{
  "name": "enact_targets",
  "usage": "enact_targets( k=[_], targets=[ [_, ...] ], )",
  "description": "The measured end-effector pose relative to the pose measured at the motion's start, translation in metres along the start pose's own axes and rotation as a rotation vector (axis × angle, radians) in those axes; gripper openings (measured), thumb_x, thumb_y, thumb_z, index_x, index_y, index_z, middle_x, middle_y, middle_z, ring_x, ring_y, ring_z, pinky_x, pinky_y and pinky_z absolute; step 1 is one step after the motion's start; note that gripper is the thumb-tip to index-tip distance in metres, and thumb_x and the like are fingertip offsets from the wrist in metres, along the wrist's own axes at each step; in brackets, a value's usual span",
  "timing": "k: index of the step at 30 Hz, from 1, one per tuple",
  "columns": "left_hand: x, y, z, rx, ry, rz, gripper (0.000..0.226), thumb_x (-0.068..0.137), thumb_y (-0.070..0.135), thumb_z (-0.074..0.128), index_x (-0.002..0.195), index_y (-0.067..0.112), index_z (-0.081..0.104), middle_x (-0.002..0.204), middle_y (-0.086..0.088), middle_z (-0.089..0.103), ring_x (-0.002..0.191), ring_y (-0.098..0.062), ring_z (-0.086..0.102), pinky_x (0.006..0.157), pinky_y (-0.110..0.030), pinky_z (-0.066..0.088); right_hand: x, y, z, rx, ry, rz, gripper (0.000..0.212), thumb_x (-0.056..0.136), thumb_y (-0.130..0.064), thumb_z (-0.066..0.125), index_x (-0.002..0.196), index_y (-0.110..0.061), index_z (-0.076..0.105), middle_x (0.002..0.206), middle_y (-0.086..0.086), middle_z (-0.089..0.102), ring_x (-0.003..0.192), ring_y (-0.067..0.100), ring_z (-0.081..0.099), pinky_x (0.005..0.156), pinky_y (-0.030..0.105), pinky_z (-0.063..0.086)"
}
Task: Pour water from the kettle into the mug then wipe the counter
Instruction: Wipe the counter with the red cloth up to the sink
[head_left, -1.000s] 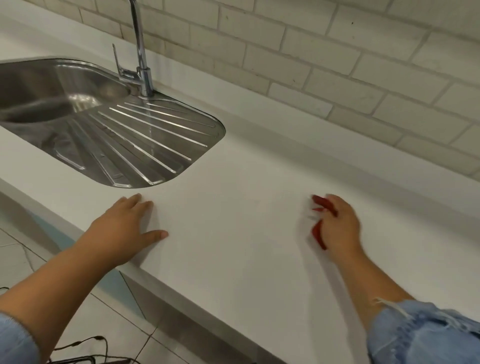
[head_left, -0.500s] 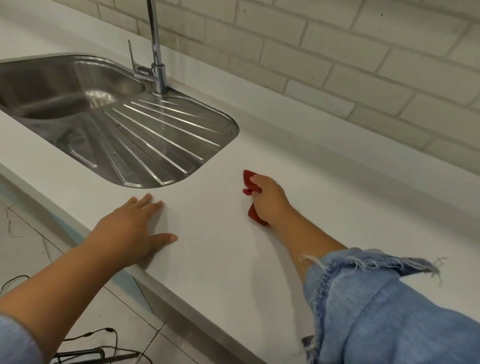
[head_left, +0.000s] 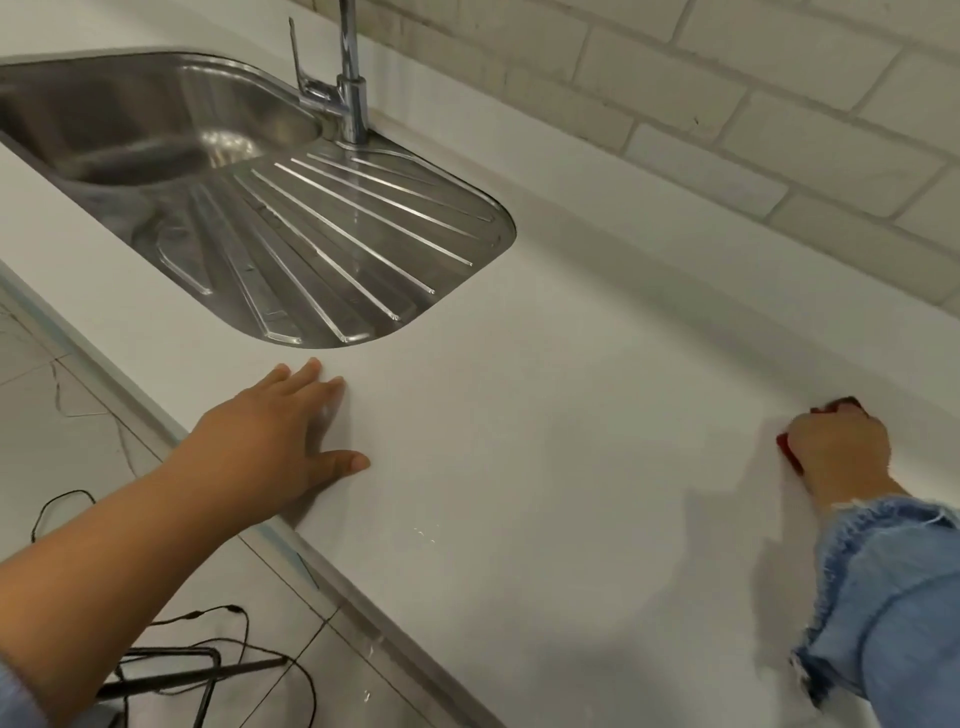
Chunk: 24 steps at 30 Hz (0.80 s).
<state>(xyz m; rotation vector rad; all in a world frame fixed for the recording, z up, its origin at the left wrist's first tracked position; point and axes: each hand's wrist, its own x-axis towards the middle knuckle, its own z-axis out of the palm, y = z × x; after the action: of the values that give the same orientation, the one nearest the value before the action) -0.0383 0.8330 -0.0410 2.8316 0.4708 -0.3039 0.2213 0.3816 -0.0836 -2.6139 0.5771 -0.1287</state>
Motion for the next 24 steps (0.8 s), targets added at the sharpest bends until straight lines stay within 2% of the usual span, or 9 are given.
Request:
enact_targets(
  k=[3, 5, 7, 13, 15, 17, 20, 23, 24],
  targets=[
    [0.001, 0.0, 0.001, -0.013, 0.006, 0.001, 0.089, 0.073, 0.07, 0.046, 0.146, 0.031, 0.014, 0.158, 0.009, 0.004, 0.145, -0.017, 0.005, 0.112, -0.042, 0.026, -0.035, -0.082, 0.024, 0.127, -0.053, -0.206, 0.016, 0.076, -0.007, 0.047, 0.085, -0.019, 0.054, 0.1, 0.015, 0.064, 0.098, 0.037, 0.062, 0.076, 0.031, 0.047],
    [0.002, -0.001, 0.001, -0.03, 0.008, -0.003, 0.089, 0.073, 0.069, 0.047, 0.146, 0.032, 0.014, 0.157, 0.01, 0.003, 0.145, -0.016, 0.004, 0.113, -0.042, 0.025, -0.064, -0.135, 0.051, 0.155, -0.144, -0.357, 0.031, 0.088, -0.004, 0.048, 0.114, -0.013, 0.061, 0.125, 0.011, 0.057, 0.119, 0.032, 0.053, 0.096, 0.028, 0.039],
    [0.001, -0.002, 0.002, -0.042, 0.016, 0.002, 0.089, 0.072, 0.07, 0.047, 0.146, 0.032, 0.014, 0.157, 0.011, 0.004, 0.145, -0.015, 0.003, 0.114, -0.042, 0.025, -0.098, -0.179, 0.082, 0.166, -0.222, -0.527, 0.042, 0.091, -0.007, 0.047, 0.132, -0.011, 0.053, 0.144, 0.007, 0.043, 0.129, 0.025, 0.045, 0.108, 0.025, 0.028],
    [0.001, -0.004, 0.003, -0.052, 0.015, 0.004, 0.089, 0.073, 0.07, 0.047, 0.146, 0.034, 0.013, 0.157, 0.012, 0.002, 0.145, -0.014, 0.003, 0.114, -0.04, 0.022, -0.174, -0.242, 0.117, 0.087, -0.499, -0.895, 0.049, 0.092, -0.006, 0.045, 0.14, -0.018, 0.045, 0.15, 0.0, 0.035, 0.134, 0.019, 0.038, 0.111, 0.021, 0.021],
    [0.001, -0.004, 0.003, -0.044, 0.012, 0.005, 0.088, 0.073, 0.07, 0.046, 0.146, 0.033, 0.012, 0.157, 0.011, 0.003, 0.145, -0.015, 0.003, 0.114, -0.04, 0.021, -0.186, -0.241, 0.108, 0.163, -0.635, -0.944, 0.046, 0.092, 0.002, 0.044, 0.135, -0.012, 0.051, 0.149, 0.002, 0.038, 0.123, 0.019, 0.05, 0.112, 0.022, 0.027],
    [0.001, -0.004, 0.003, -0.039, 0.012, 0.007, 0.089, 0.073, 0.07, 0.046, 0.146, 0.033, 0.013, 0.157, 0.011, 0.003, 0.145, -0.016, 0.004, 0.114, -0.041, 0.022, -0.184, -0.228, 0.092, 0.301, -0.682, -0.906, 0.043, 0.09, 0.008, 0.045, 0.129, -0.006, 0.056, 0.144, 0.005, 0.045, 0.115, 0.017, 0.056, 0.106, 0.012, 0.031],
    [0.001, -0.003, 0.003, -0.03, 0.01, 0.009, 0.089, 0.073, 0.07, 0.045, 0.146, 0.032, 0.013, 0.158, 0.009, 0.004, 0.145, -0.016, 0.005, 0.114, -0.042, 0.023, -0.159, -0.197, 0.057, 0.462, -0.512, -0.728, 0.04, 0.092, 0.002, 0.048, 0.129, -0.01, 0.057, 0.141, 0.002, 0.049, 0.127, 0.013, 0.045, 0.105, 0.014, 0.027],
    [0.001, -0.003, 0.004, -0.021, 0.007, 0.007, 0.089, 0.073, 0.07, 0.044, 0.146, 0.031, 0.012, 0.158, 0.008, 0.004, 0.145, -0.017, 0.005, 0.115, -0.043, 0.023, -0.122, -0.146, 0.021, 0.513, -0.33, -0.454, 0.037, 0.094, -0.004, 0.048, 0.128, -0.015, 0.057, 0.126, -0.001, 0.058, 0.108, 0.012, 0.054, 0.084, 0.008, 0.041],
    [0.001, -0.003, 0.004, -0.018, 0.005, 0.006, 0.089, 0.073, 0.07, 0.044, 0.147, 0.031, 0.012, 0.158, 0.008, 0.004, 0.145, -0.018, 0.005, 0.115, -0.043, 0.022, -0.111, -0.125, 0.013, 0.475, -0.284, -0.371, 0.037, 0.094, -0.005, 0.048, 0.128, -0.016, 0.057, 0.124, 0.0, 0.058, 0.107, 0.015, 0.055, 0.084, 0.008, 0.042]
  ],
)
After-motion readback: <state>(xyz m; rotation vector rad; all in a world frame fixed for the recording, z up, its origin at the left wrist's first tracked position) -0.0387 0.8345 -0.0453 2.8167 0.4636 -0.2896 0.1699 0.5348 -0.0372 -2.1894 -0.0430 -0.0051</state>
